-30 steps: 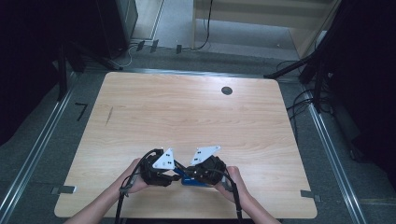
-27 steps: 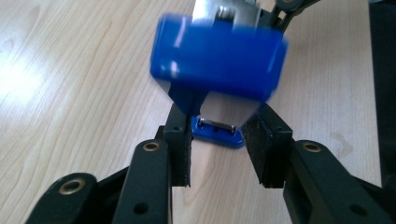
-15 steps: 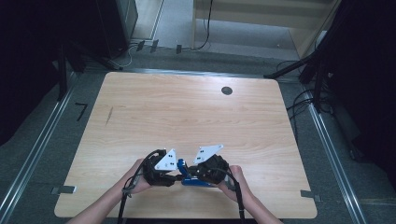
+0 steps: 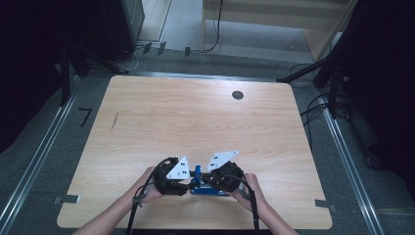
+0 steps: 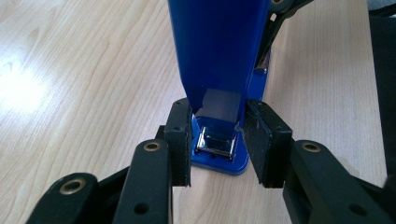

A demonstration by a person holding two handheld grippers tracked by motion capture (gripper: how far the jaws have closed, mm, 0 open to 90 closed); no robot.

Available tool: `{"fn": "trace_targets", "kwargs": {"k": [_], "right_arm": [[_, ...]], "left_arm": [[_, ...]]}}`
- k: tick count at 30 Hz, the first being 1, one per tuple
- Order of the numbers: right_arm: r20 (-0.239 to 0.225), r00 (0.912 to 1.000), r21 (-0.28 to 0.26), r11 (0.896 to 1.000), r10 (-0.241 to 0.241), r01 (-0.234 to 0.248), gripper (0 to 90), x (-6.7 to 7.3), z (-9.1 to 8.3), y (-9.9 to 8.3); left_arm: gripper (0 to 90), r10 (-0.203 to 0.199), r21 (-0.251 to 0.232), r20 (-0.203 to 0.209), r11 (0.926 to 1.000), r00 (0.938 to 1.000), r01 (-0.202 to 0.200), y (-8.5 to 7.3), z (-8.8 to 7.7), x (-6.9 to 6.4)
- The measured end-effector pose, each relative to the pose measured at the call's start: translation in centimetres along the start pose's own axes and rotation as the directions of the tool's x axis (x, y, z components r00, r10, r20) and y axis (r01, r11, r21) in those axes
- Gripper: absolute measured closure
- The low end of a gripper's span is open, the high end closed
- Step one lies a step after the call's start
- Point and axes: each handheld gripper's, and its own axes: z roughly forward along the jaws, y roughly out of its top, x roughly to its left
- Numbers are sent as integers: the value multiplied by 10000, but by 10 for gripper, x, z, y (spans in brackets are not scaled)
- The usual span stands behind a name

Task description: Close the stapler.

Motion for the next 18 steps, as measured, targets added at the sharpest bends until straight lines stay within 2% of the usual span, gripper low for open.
{"fn": "trace_targets", "kwargs": {"k": [8, 12, 18], "right_arm": [[-9, 10000, 8, 10000, 56, -56, 858, 0, -3, -2], [-25, 10000, -75, 10000, 49, -49, 858, -1, -5, -2], [-24, 9996, -115, 9995, 298, -298, 851, -4, -10, -5]], "left_arm": [[647, 106, -12, 27, 9999, 9999, -106, 2, 3, -1], [648, 5, -18, 52, 10000, 10000, -5, 2, 4, -2], [650, 52, -38, 96, 10000, 9999, -52, 5, 8, -2]]}}
